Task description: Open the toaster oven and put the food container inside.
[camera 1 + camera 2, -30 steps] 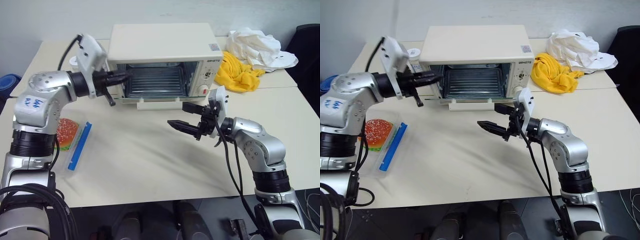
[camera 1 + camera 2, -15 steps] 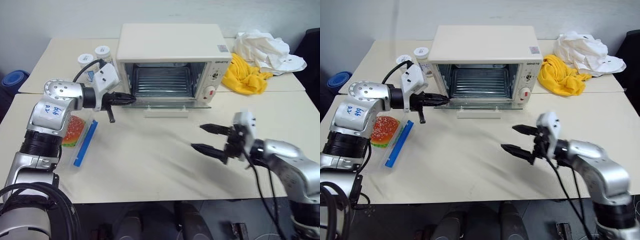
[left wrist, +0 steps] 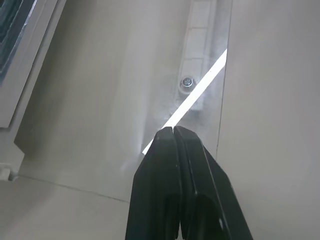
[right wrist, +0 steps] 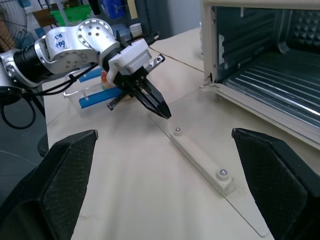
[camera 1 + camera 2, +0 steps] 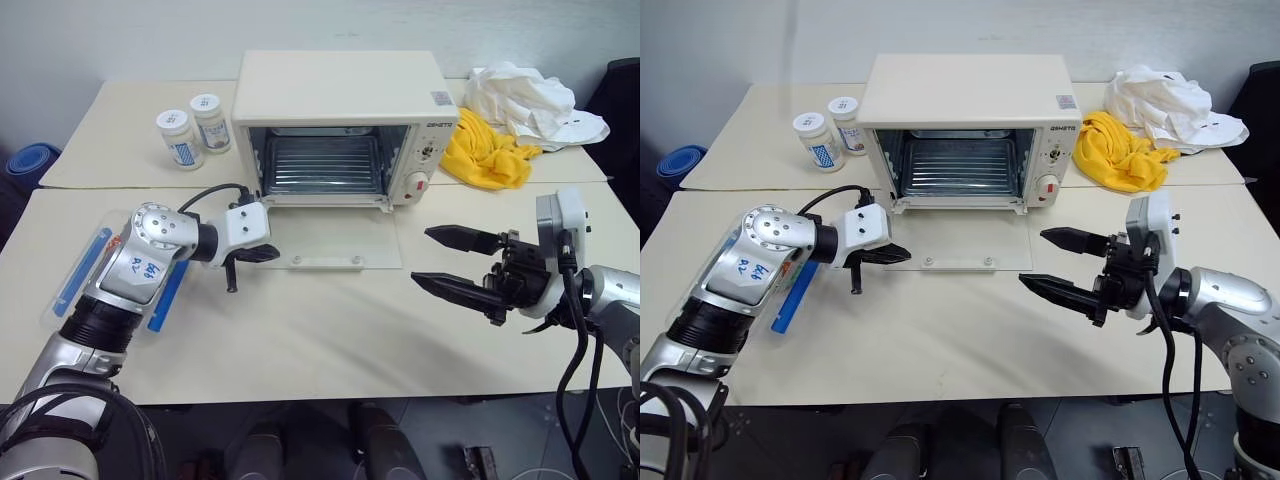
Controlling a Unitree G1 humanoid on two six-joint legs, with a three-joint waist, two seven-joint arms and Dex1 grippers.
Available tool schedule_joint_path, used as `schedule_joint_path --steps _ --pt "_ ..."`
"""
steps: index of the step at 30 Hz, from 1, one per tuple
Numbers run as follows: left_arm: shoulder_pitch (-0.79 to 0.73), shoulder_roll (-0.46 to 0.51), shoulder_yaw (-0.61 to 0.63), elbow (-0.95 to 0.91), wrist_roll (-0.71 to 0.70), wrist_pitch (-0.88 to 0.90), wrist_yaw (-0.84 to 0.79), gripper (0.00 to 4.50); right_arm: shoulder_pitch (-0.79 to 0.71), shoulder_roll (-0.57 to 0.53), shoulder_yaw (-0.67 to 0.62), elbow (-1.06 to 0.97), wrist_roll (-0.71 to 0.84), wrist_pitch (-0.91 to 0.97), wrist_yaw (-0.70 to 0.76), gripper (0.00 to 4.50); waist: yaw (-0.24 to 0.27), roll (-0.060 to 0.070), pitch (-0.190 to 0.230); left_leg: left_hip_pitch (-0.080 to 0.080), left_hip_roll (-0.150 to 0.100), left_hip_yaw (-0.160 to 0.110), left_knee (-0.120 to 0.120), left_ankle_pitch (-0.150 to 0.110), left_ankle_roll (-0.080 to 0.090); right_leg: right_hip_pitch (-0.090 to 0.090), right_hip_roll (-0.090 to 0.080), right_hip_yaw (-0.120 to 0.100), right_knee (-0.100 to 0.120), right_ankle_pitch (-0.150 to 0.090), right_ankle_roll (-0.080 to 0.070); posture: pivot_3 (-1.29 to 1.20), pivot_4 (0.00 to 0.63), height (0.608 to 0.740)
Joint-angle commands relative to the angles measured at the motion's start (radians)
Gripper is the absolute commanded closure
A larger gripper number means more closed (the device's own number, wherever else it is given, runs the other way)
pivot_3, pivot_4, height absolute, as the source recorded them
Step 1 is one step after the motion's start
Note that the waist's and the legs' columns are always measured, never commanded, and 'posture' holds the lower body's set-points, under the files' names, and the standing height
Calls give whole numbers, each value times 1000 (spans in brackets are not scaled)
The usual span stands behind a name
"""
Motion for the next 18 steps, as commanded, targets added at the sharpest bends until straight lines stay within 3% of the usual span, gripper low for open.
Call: schedule_joint_path --steps 1,6,12,16,18 --pt "70 38 196 -224 -165 245 7 4275 -59 -16 32 4 28 -8 33 0 -7 0 0 0 0 0 0 0 0 0 0 0 0 0 0 0 150 740" --pt "242 74 653 -522 -506 691 23 3004 -168 -8 135 99 -10 -24 122 0 -10 -1 1 0 2 -1 -1 0 0 -2 1 -1 1 -1 -2 0 150 740" --pt "425 53 1201 -771 -702 1119 64 1215 -322 15 267 253 -87 -66 283 0 -4 -1 1 0 1 -1 0 0 0 -2 0 -2 1 -1 -2 0 150 740" --pt "679 -3 1575 -874 -788 1183 56 57 -436 55 344 368 -135 -96 395 0 -9 -1 1 1 2 0 -1 -1 -1 -2 0 -2 1 -1 -2 0 150 740" --pt "797 -68 1737 -889 -858 1183 64 57 -480 80 374 417 -159 -109 438 0 -12 -1 1 1 2 0 -1 -1 -2 -2 0 -2 0 -2 -3 0 150 740"
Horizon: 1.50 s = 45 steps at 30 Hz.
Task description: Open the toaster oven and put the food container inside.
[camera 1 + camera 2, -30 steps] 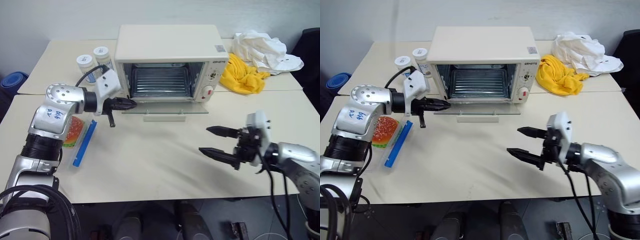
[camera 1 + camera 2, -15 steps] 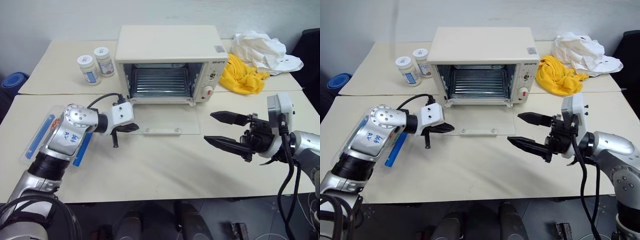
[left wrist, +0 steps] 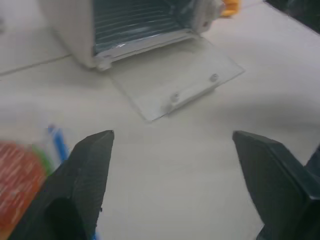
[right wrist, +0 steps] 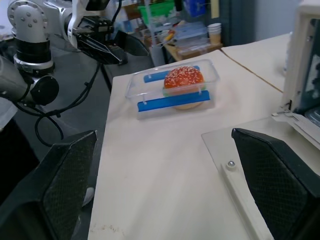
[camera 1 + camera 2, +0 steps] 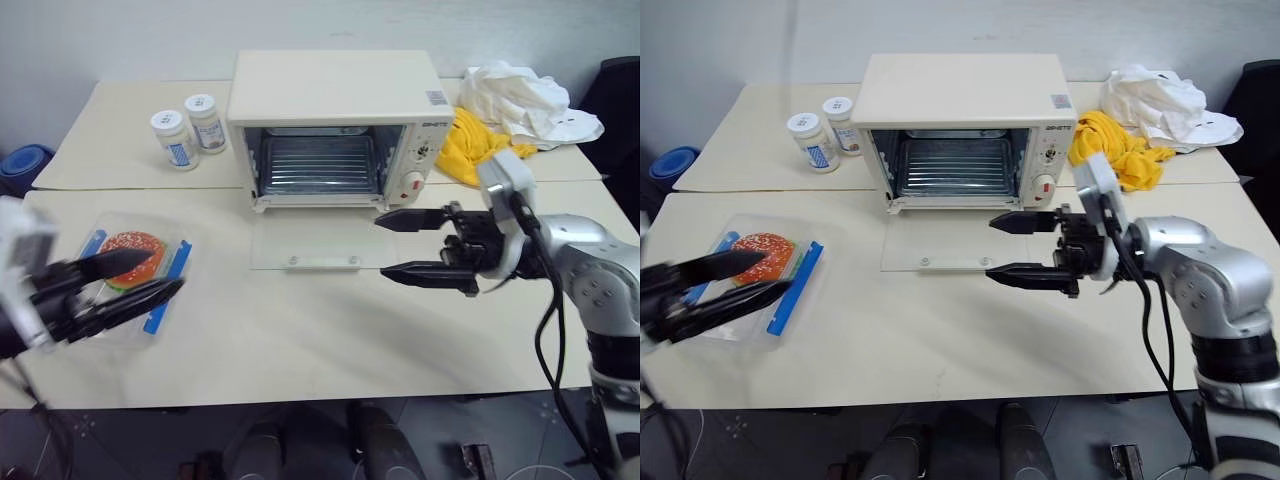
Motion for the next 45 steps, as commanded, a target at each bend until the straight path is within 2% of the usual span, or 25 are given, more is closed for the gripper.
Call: schedule_joint_path --steps 1,4,8,13,17,21,25,30,32,35,36,37,39,42,45 --pt "157 -90 288 -41 -131 8 6 57 -68 32 38 66 -38 -39 86 0 0 0 0 0 0 0 0 0 0 0 0 0 0 0 -1 0 150 740" --pt "295 -211 438 -46 -215 8 65 57 -112 71 73 118 -69 -55 136 0 0 -1 0 1 0 0 0 0 -1 0 -1 -1 0 -1 -2 0 150 740" --pt "368 -282 439 7 -205 8 242 57 -130 104 90 143 -91 -60 167 0 12 -1 0 2 0 -1 1 -1 -2 1 -1 -2 0 -1 -2 0 150 740" --pt "185 -370 368 61 -284 8 622 57 -127 121 80 133 -100 -47 171 0 12 -2 -1 3 -1 -3 1 -1 -3 4 -2 -2 0 0 -1 0 150 740" --pt "95 -485 247 43 -270 8 932 57 -92 112 55 86 -79 -17 146 0 9 -3 -2 3 -1 -2 1 -2 -6 4 -2 -2 0 0 -1 0 150 740" --pt "-68 -597 206 60 -267 8 1211 57 -33 97 25 19 -52 14 112 0 15 -5 -4 1 0 -3 1 -3 -9 3 -1 -2 -1 0 0 0 150 740" --pt "-223 -617 177 97 -303 8 1402 57 3 91 -9 -29 -23 44 75 0 18 -6 -5 2 -1 -3 3 -3 -10 4 -1 -2 0 1 1 0 150 740" --pt "-270 -599 164 158 -405 8 1570 57 22 88 -32 -51 -6 67 44 0 9 -8 -5 2 -1 -2 3 -3 -10 4 -1 -1 0 1 1 0 150 740" --pt "-309 -632 170 193 -441 8 1700 57 23 86 -37 -55 -6 65 35 0 12 -8 -5 2 -1 -2 2 -3 -10 3 -1 -1 0 1 1 0 150 740" --pt "-189 -634 -3 269 -772 -257 2088 57 17 90 -48 -50 1 71 15 0 14 -9 -6 2 -1 -2 3 -3 -10 3 -2 -1 0 1 1 0 150 740" --pt "-143 -603 -75 286 -878 -355 2191 436 16 92 -51 -49 5 74 9 0 14 -10 -7 1 -1 -2 3 -3 -11 3 -2 0 -1 1 1 0 150 740" --pt "-105 -554 -145 299 -967 -440 2265 635 17 93 -52 -52 9 75 6 0 15 -11 -7 1 0 -2 3 -3 -11 3 -2 0 -1 1 1 0 150 740" --pt "-39 -454 -264 312 -1104 -589 2356 1227 20 94 -52 -60 13 77 1 0 17 -11 -8 1 0 -3 3 -3 -12 2 -3 0 -1 1 1 0 150 740" --pt "1 -361 -377 319 -1147 -740 2401 2099 23 95 -51 -71 16 75 -6 0 18 -11 -8 2 -1 -2 2 -2 -13 3 -3 0 0 1 1 0 150 740" --pt "47 -284 -433 333 -1147 -824 2395 2953 31 91 -53 -82 11 71 -16 0 18 -11 -8 2 -2 -2 2 -2 -13 3 -2 -1 -1 1 0 0 150 740"
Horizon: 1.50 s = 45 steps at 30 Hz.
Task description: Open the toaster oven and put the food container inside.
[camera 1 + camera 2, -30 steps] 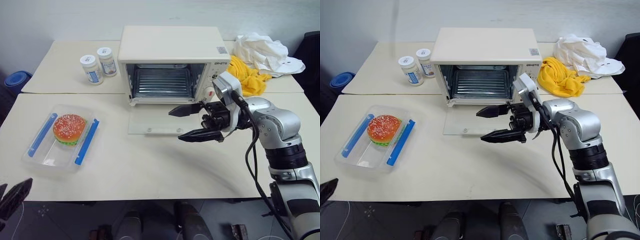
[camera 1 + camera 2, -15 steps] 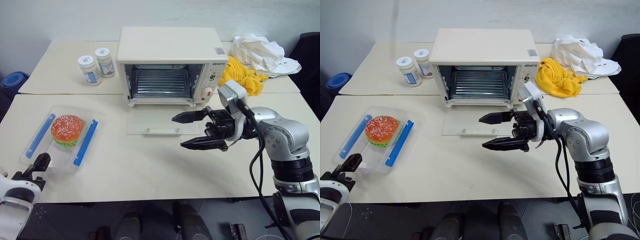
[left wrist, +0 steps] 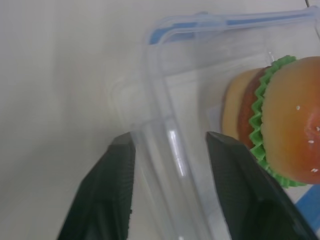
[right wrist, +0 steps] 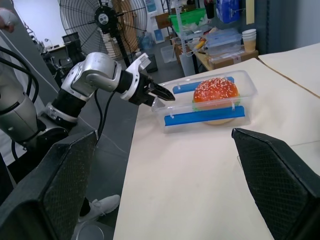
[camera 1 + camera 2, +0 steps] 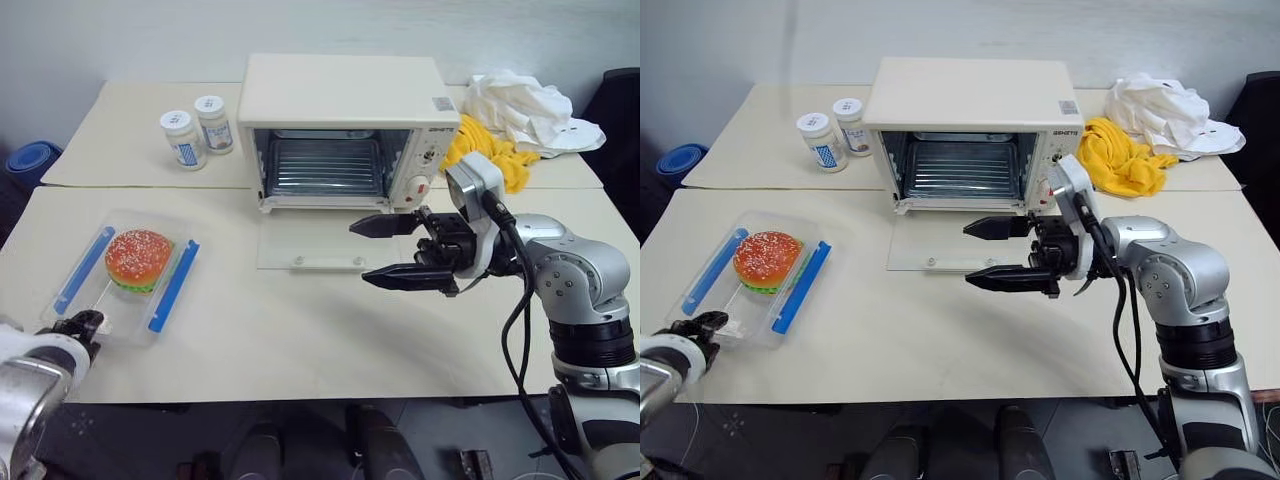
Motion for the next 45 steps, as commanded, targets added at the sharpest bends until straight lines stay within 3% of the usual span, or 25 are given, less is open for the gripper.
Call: schedule_joint_path --steps 1,6,13,16,19,22,24,28,38,45 --pt "50 84 -50 13 -20 -102 4 3289 13 -11 -31 -42 21 -6 -10 0 0 0 0 0 0 0 0 0 0 0 0 0 -1 0 0 0 150 740" --pt "115 252 -85 89 -20 -86 -95 4399 30 -33 -51 -68 38 11 -25 0 -6 0 0 0 1 1 -2 0 0 -1 1 0 -1 -1 -1 0 150 740" --pt "53 575 -131 304 -20 84 -397 4424 68 -83 -126 -120 131 95 -90 0 0 0 1 -1 1 1 -2 0 1 -1 2 -1 -1 -2 -3 0 150 740" --pt "-91 699 -208 418 -20 167 -580 4424 105 -112 -163 -156 137 89 -117 0 10 1 1 -2 0 1 -3 0 1 -1 2 -2 -3 -2 -4 0 150 740" --pt "-264 769 -371 490 -20 212 -697 4424 125 -114 -195 -181 163 96 -170 0 15 2 1 -2 0 2 -3 0 1 -1 1 -1 -4 -2 -4 0 150 740" --pt "-464 740 -556 533 3 245 -752 4424 144 -114 -227 -214 203 110 -224 0 18 2 2 -2 0 3 -4 0 2 -1 1 -1 -4 -1 -2 0 150 740" --pt "-620 654 -694 561 36 274 -760 4424 173 -124 -249 -247 215 111 -261 0 22 2 2 -2 0 2 -4 0 2 -2 1 -1 -4 -1 -2 0 150 740" --pt "-796 505 -861 604 86 326 -751 4424 219 -140 -297 -284 249 113 -327 0 20 2 2 -5 0 1 -3 0 1 -2 1 -1 -4 0 0 0 150 740" --pt "-1015 306 -926 780 303 360 -712 4424 418 -159 -445 -374 311 91 -467 0 19 2 2 -4 0 3 -3 2 1 -5 2 1 -1 0 1 0 150 740" --pt "-1054 213 -864 815 395 405 -767 2246 516 -156 -442 -393 248 29 -497 0 19 2 2 -4 -2 2 -2 5 2 -2 1 2 -3 2 4 0 150 740"
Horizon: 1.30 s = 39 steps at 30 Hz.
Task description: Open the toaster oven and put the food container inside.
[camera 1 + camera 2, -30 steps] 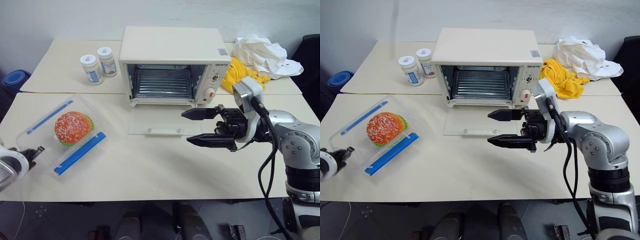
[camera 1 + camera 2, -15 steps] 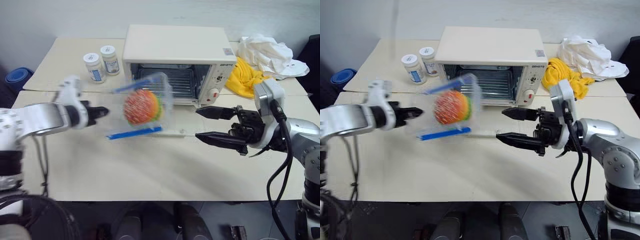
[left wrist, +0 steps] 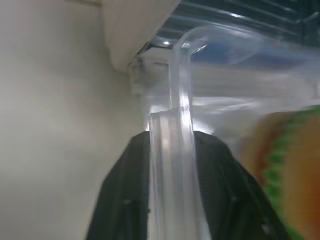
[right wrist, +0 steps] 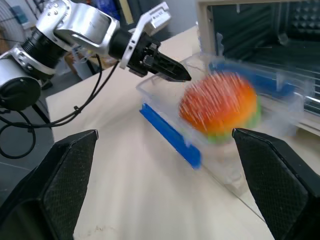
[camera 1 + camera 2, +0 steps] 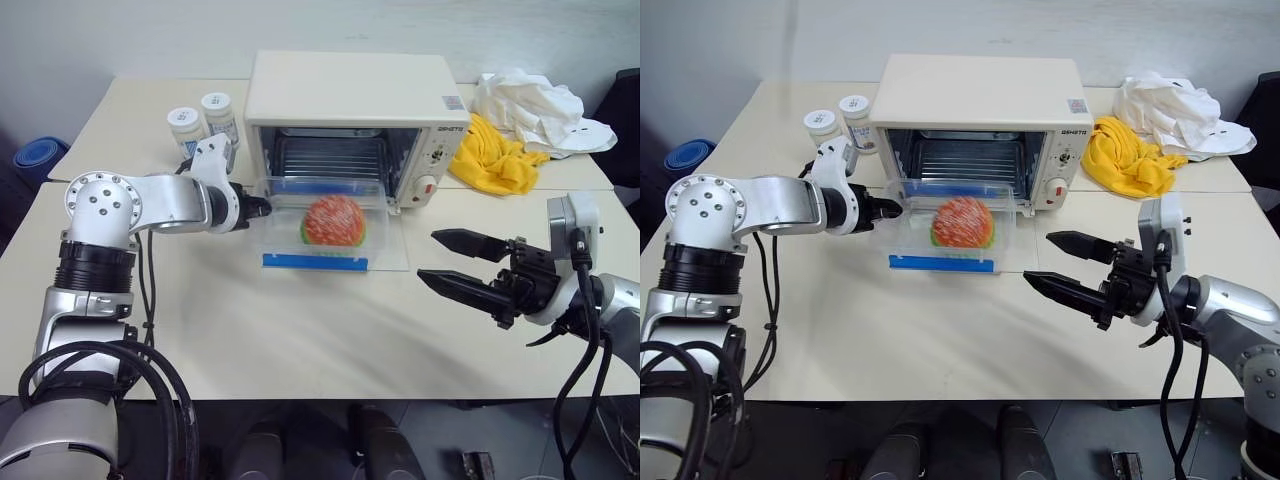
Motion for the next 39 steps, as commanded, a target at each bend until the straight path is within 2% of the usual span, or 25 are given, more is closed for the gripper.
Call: schedule_joint_path --steps 1,3,11,12,13,15,17,21,22,24,28,32,36,39 --pt "-10 -19 72 -12 19 17 -30 1907 18 -8 -20 -33 -16 -47 -13 0 -3 0 0 0 0 0 0 0 0 0 0 0 0 0 0 0 150 740" --pt "32 -3 127 -54 2 19 -67 1343 30 -9 -17 -35 -20 -55 -19 0 -5 0 0 0 1 0 0 1 -1 -1 0 0 0 0 0 0 150 740" --pt "265 134 402 -288 -55 -30 -455 1343 63 7 23 -41 -11 -52 -55 0 -21 0 0 0 1 0 -1 3 -5 -1 0 0 2 -1 -1 0 150 740" --pt "284 139 426 -309 -61 -39 -511 1503 61 11 30 -40 -5 -51 -62 401 -21 0 0 0 1 0 -1 3 -5 -1 0 0 2 -1 -1 0 150 740" --pt "321 158 452 -359 -69 -25 -623 1700 62 15 51 -46 -10 -53 -60 568 -20 0 0 0 1 0 -1 2 -4 -1 0 0 2 -1 -1 0 150 740" --pt "415 230 430 -516 -11 21 -891 2172 52 24 113 -49 -47 -58 -60 1244 -23 0 0 0 1 0 -1 2 -3 -1 0 0 2 -1 -2 0 150 740" --pt "486 299 347 -627 112 -1 -1072 2812 29 35 168 -39 -82 -65 -66 1958 -25 0 0 0 1 0 -2 2 -3 -1 0 0 1 -2 -3 0 150 740" --pt "576 375 160 -701 428 -177 -1275 4094 -19 69 263 -20 -144 -81 -71 3395 -25 0 0 1 1 0 -2 1 0 0 0 0 0 -2 -3 0 150 740" --pt "584 374 119 -703 490 -217 -1306 4438 -31 81 293 -13 -163 -86 -68 3788 -25 0 0 2 1 0 -2 1 0 0 1 0 -1 -2 -5 0 150 740" --pt "582 351 74 -694 568 -272 -1342 4500 -49 101 338 -2 -192 -95 -60 4464 -24 0 0 1 1 0 -2 2 0 0 1 0 -1 -4 -8 0 150 740" --pt "559 295 4 -668 715 -352 -1355 4500 -95 137 415 25 -263 -118 -61 4464 -25 0 0 0 1 0 -2 0 2 0 1 0 -1 -2 -3 0 150 740" --pt "491 196 -70 -576 869 -412 -1319 4500 -182 199 494 133 -384 -161 -87 4464 -25 0 0 0 1 -1 -2 0 4 0 1 0 -1 -1 -2 0 150 740" --pt "396 70 -99 -441 1018 -496 -1253 4500 -334 323 522 395 -540 -275 -152 4464 -28 0 0 0 1 0 -1 0 4 -1 1 0 1 0 -1 0 150 740" --pt "324 -16 -105 -327 1129 -573 -1187 4500 -459 406 489 586 -613 -366 -202 4464 -27 0 0 0 1 0 -1 1 3 -2 1 0 2 0 -1 0 150 740"
